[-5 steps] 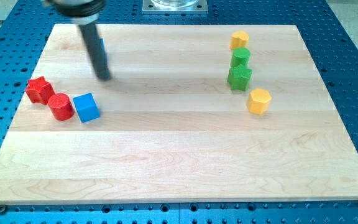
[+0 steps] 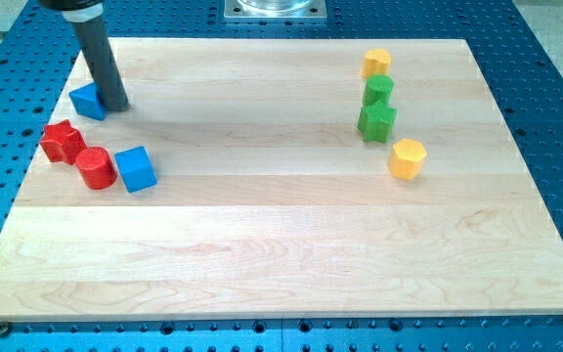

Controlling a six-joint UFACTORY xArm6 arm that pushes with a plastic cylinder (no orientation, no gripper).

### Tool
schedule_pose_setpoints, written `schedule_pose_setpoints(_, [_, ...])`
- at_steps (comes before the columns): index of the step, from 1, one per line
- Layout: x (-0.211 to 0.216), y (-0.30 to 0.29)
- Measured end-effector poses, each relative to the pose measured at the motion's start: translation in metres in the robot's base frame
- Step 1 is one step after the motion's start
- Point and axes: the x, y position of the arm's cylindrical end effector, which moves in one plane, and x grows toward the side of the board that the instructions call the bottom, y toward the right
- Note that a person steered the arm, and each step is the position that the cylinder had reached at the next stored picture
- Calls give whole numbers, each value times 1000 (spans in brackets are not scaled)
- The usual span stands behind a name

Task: Move the triangle to the top of the red star

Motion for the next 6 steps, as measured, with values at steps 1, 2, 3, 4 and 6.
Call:
schedule_pose_setpoints(1, [-29,-8])
schedule_pose_setpoints(2, [-4,-30])
schedule_pose_setpoints(3, [-16,-18])
schedule_pose_setpoints(4, [-47,66])
schedule_pose_setpoints(6, [-135,281])
